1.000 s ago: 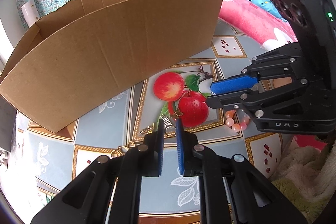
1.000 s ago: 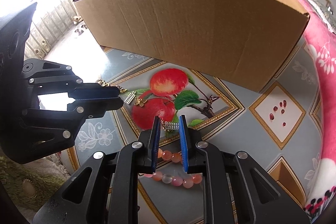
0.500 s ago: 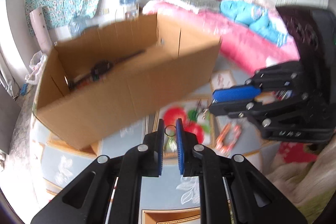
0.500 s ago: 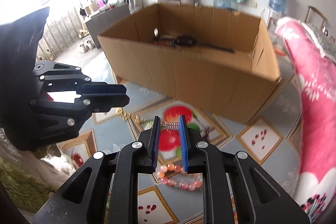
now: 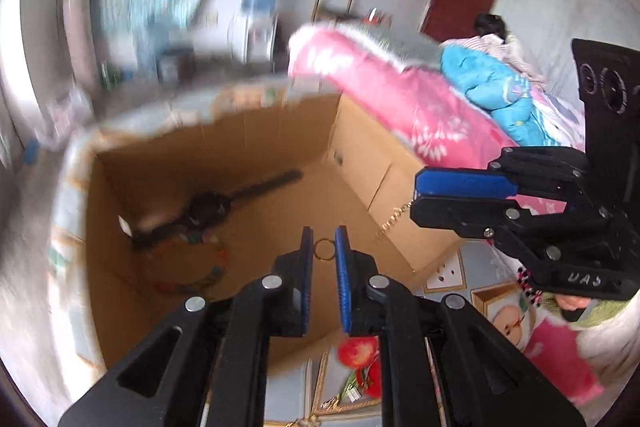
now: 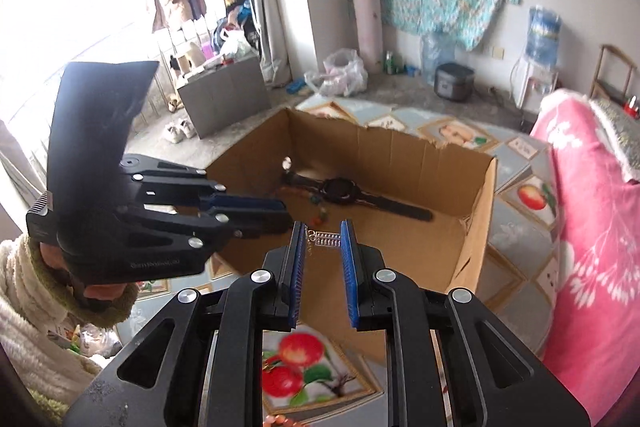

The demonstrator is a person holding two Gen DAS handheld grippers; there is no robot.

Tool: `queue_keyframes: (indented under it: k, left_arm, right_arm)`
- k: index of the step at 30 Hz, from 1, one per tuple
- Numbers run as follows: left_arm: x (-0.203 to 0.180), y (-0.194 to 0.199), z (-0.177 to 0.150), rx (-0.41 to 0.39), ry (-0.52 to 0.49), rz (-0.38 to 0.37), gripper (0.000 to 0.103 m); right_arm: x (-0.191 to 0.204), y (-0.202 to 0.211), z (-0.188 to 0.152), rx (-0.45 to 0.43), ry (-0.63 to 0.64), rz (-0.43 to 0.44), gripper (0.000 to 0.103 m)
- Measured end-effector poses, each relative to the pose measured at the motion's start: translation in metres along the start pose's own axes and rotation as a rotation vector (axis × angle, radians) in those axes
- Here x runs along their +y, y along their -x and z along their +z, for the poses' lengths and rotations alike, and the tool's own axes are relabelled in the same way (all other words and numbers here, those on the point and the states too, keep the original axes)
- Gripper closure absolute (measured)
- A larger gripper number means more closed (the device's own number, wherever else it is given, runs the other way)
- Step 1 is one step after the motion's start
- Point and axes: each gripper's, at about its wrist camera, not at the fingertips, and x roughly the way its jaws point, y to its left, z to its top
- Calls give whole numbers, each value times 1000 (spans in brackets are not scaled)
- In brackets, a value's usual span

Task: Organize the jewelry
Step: 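Carry the gold charm over the box and open the right tool, then move the right tool back to the gold charms on the cloth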

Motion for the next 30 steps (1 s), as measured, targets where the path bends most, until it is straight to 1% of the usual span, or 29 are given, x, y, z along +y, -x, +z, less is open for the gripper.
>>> queue_keyframes:
  k: [1, 3, 4, 5, 6, 8, 9, 10, 11, 12, 16, 19, 23, 25, 27, 30]
  left_arm:
    - [8, -14, 5, 45, 30, 21, 92]
    - [14, -32, 10, 92, 46, 45, 92]
    - [18, -41, 12, 120, 67, 56, 92]
    - [22, -48, 12, 149, 87, 50, 92]
    - [25, -53, 13, 169, 103, 54, 92]
    - [26, -60, 13, 182, 113, 62, 92]
    - [27, -60, 11, 182, 114, 64, 86]
    - [28, -61, 11, 180, 115, 66, 78]
    - [29, -61, 11, 175, 120, 67, 75]
    - [31, -62, 11, 171, 125, 65, 72]
    - [36, -56, 13, 143, 156, 47, 71]
    - [36, -42, 18, 95, 162, 44, 69]
    - [32, -9, 16, 21, 160, 48, 65]
    - [29, 10, 12, -13, 151, 53, 60]
    - [26, 37, 0, -55, 138, 68, 56]
    - [28, 71, -24, -103, 150, 87, 45]
  right_arm:
    - [-8, -15, 6, 42, -26, 4, 87]
    - [-17, -32, 10, 96, -35, 17, 87]
    - [-23, -44, 13, 128, -46, 7, 87]
    - [-27, -52, 14, 149, -52, -4, 86]
    - [-30, -59, 15, 167, -54, -7, 85]
    - [-35, -66, 16, 180, -64, -17, 84]
    - [-38, -68, 18, 178, -64, -18, 83]
    - [-40, -69, 19, 173, -67, -22, 82]
    - [-41, -68, 19, 165, -72, -26, 78]
    - [-42, -66, 19, 156, -78, -27, 78]
    - [-49, -50, 19, 115, -97, -38, 77]
    - [-52, -34, 20, 74, -113, -51, 73]
    - [-51, -2, 16, 0, -144, -51, 71]
    - [-46, 18, 10, -43, -153, -37, 70]
    - [-37, 38, -1, -83, -149, -16, 69]
    - [-16, 66, -27, -125, -121, 26, 67]
